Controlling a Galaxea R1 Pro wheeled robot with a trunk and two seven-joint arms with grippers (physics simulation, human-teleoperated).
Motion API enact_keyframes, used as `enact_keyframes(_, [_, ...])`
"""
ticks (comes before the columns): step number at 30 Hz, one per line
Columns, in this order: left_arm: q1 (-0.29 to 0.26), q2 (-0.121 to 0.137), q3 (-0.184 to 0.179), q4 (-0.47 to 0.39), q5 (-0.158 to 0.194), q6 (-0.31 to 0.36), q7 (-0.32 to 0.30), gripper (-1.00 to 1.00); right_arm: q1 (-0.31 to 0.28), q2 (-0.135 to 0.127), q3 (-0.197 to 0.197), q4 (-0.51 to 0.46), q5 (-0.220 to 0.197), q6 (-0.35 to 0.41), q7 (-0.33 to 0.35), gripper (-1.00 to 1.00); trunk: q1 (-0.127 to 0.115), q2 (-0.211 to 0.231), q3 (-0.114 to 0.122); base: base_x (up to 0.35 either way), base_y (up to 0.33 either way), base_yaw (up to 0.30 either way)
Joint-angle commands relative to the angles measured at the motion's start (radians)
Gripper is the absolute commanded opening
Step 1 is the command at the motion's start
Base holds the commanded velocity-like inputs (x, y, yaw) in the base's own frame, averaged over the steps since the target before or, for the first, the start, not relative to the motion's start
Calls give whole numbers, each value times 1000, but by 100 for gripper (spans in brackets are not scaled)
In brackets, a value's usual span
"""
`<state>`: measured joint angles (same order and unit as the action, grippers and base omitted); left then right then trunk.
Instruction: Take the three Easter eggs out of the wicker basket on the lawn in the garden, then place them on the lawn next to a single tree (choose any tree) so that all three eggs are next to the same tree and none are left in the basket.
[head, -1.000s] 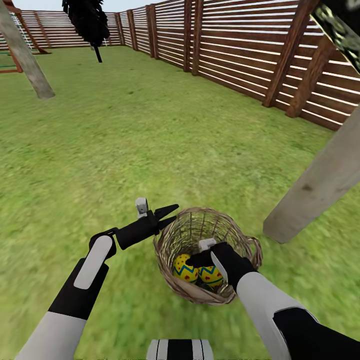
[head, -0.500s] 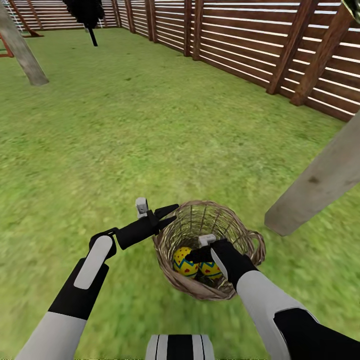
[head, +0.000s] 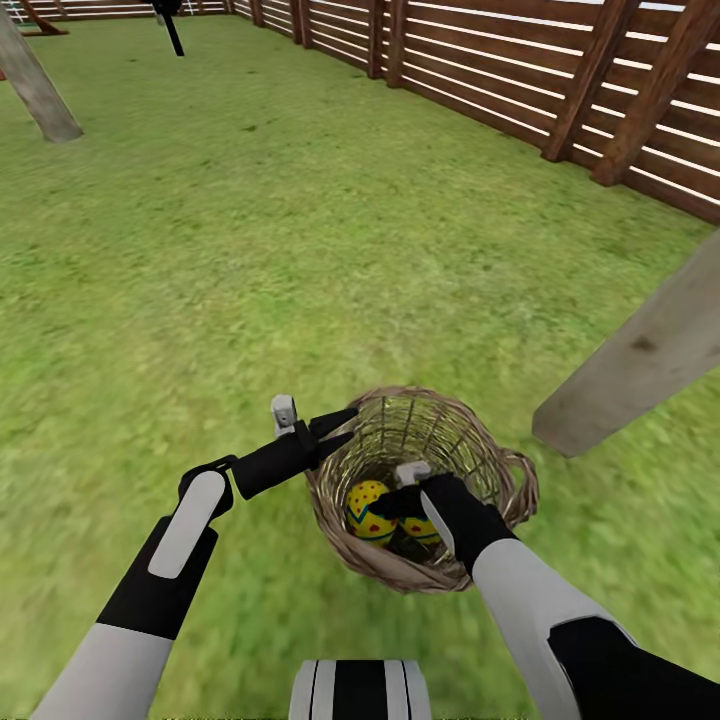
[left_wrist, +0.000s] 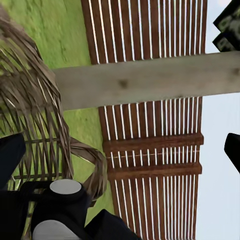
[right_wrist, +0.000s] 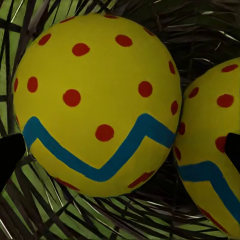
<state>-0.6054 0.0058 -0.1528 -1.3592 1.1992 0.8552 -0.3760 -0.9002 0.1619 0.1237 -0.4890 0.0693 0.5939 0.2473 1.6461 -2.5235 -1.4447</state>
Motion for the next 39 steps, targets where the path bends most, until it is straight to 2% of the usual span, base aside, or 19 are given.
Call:
enact_keyframes(1, [-1, 0, -1, 0, 0, 2, -3, 100, 0, 0, 1, -8, 7, 5, 6, 100, 0, 0, -1, 0, 0, 0])
enact_keyframes(8, [-1, 0, -1, 0, 0, 2, -3, 100, 0, -1, 1, -27, 5, 8, 4, 100, 0, 0, -1, 0, 0, 0])
enact_keyframes(11, [8, 17, 16, -17, 17, -15, -20, 100, -17, 3, 18, -44, 9, 26, 5, 100, 0, 0, -1, 0, 0, 0])
enact_keyframes(15, [5, 28, 38, -39, 19, -16, -27, 100, -40, -1, 14, -48, 13, 44, 4, 100, 0, 0, -1, 0, 0, 0])
enact_keyframes(23, [9, 53, 83, -84, 20, -8, -70, 100, -85, -1, 59, -56, 24, 89, 4, 100, 0, 0, -1, 0, 0, 0])
enact_keyframes(30, [9, 57, 122, -92, 20, -8, -109, 100, -125, 3, 96, -24, 22, 129, 13, 100, 0, 0, -1, 0, 0, 0])
enact_keyframes(34, [9, 57, 145, -92, 20, -9, -122, 100, -147, 2, 97, -4, 23, 151, 36, 100, 0, 0, -1, 0, 0, 0])
enact_keyframes(35, [9, 57, 208, -92, 20, -9, -122, 100, -185, 1, 97, -4, 24, 263, 93, 100, 0, 0, -1, 0, 0, 0])
enact_keyframes(39, [9, 57, 209, -92, 20, -10, -122, 100, -188, 0, 97, -4, 24, 263, 107, 100, 1, -1, -8, 0, 0, 0])
